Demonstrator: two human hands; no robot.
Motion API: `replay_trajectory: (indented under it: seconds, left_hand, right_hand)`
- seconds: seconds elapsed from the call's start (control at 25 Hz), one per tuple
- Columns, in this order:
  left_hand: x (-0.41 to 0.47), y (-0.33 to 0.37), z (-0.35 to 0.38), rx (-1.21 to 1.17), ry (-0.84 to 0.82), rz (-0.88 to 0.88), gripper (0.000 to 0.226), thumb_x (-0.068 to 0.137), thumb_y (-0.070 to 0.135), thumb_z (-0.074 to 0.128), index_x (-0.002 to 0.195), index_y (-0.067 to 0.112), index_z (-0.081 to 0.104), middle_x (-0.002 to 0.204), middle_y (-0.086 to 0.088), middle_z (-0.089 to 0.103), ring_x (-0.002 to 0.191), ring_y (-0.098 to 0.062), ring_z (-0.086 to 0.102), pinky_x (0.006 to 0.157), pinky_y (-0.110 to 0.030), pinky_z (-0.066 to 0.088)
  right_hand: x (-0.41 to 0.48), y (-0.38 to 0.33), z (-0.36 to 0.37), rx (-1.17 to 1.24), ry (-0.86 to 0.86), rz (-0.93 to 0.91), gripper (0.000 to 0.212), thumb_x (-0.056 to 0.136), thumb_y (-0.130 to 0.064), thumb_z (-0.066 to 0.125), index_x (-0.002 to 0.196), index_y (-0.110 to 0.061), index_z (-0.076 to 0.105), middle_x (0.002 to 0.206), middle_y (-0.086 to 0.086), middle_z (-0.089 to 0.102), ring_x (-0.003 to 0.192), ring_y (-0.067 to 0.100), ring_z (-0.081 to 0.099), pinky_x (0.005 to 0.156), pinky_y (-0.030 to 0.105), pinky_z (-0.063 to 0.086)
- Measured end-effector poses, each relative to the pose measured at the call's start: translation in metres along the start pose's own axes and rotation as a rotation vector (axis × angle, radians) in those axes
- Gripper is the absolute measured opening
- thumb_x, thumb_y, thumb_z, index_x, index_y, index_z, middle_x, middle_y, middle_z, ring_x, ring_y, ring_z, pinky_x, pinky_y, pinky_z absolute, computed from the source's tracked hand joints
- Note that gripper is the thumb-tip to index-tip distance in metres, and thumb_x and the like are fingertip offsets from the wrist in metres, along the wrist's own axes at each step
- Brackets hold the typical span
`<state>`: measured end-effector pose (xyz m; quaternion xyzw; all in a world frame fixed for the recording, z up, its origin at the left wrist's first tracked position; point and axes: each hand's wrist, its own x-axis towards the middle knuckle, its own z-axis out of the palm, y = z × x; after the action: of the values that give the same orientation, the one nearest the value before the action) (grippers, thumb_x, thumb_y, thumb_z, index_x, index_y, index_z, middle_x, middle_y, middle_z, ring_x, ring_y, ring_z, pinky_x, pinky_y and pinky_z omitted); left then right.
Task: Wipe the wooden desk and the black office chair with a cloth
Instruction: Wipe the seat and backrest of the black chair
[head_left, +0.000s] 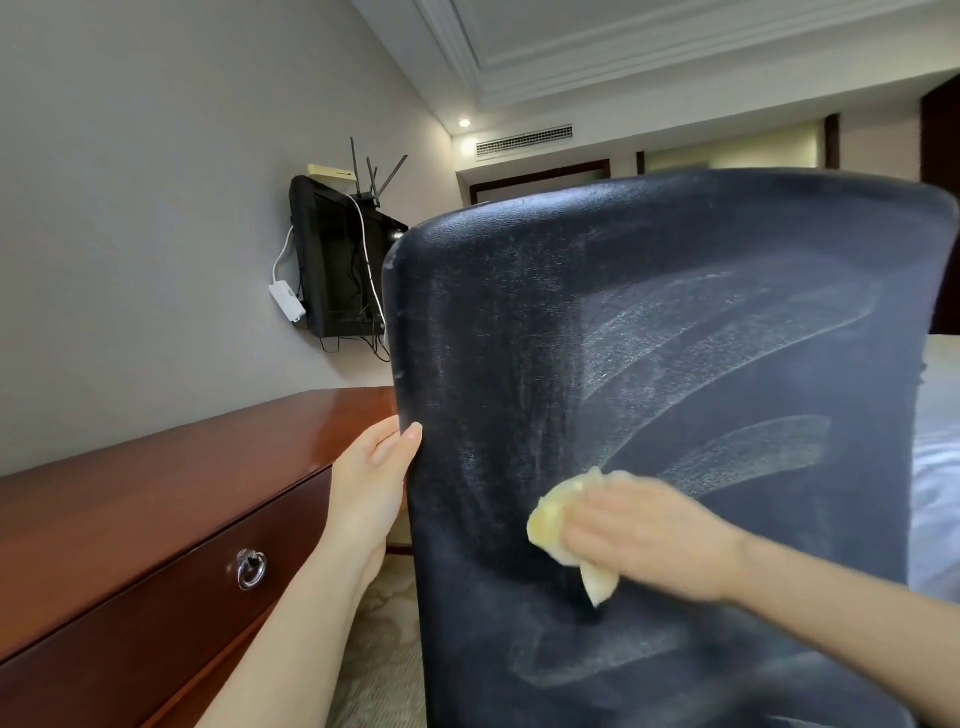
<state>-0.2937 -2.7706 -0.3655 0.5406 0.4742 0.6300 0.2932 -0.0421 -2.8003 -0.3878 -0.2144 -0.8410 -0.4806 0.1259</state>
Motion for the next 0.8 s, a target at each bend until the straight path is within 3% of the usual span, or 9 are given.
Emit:
replay_trajectory:
  seconds: [0.16,0.36,0.48,0.56,0.64,0.8]
  left_hand:
    - [-0.002,-0.002,0.002,-0.043,0.009,-0.006,0.034,0.093,0.035,0.056,0.126,0.027,0.057,0.124,0.011,0.059,0.113,-0.012,0.054,0.095,-0.030,0.042]
    - [-0.001,-0.004,0.003,-0.064,0.009,-0.004,0.030,0.092,0.034,0.057,0.122,0.030,0.059,0.114,0.015,0.061,0.109,-0.010,0.055,0.092,-0.029,0.043]
    - [0.001,-0.005,0.003,-0.067,0.023,0.003,0.031,0.092,0.035,0.058,0.122,0.030,0.059,0.116,0.014,0.061,0.108,-0.010,0.056,0.090,-0.028,0.043]
    - [0.001,-0.006,0.002,-0.089,0.016,0.016,0.027,0.091,0.035,0.059,0.118,0.033,0.061,0.112,0.016,0.065,0.105,-0.006,0.058,0.085,-0.022,0.044]
    - [0.000,-0.007,0.001,-0.107,0.002,0.035,0.020,0.091,0.034,0.060,0.110,0.036,0.065,0.103,0.019,0.069,0.097,0.000,0.063,0.075,-0.016,0.044]
    - [-0.001,-0.007,0.001,-0.110,0.007,0.047,0.024,0.091,0.032,0.060,0.113,0.029,0.066,0.103,0.016,0.069,0.096,-0.002,0.064,0.077,-0.019,0.047]
  right_hand:
    - [0.041,0.057,-0.041,0.013,0.229,0.238,0.028,0.086,-0.004,0.039,0.091,-0.004,0.066,0.095,0.014,0.066,0.073,0.032,0.057,0.061,0.036,0.047]
    - [0.108,0.083,-0.069,0.010,0.495,0.496,0.026,0.084,-0.001,0.053,0.108,0.001,0.062,0.101,0.019,0.060,0.080,0.035,0.051,0.066,0.044,0.043]
    - [0.135,0.070,-0.062,0.100,0.641,0.575,0.026,0.081,-0.006,0.059,0.106,0.001,0.062,0.101,0.018,0.059,0.085,0.034,0.052,0.072,0.039,0.043]
    - [0.134,0.055,-0.046,0.153,0.638,0.529,0.031,0.077,-0.005,0.062,0.107,-0.001,0.063,0.107,0.017,0.061,0.087,0.034,0.054,0.078,0.041,0.044]
    - [0.120,0.033,-0.022,0.171,0.545,0.404,0.035,0.072,-0.002,0.064,0.107,-0.002,0.065,0.107,0.015,0.063,0.085,0.034,0.055,0.074,0.041,0.045]
    - [0.073,-0.022,0.023,0.159,0.262,0.127,0.028,0.063,-0.012,0.069,0.089,-0.010,0.060,0.087,0.007,0.061,0.074,0.029,0.055,0.061,0.036,0.049]
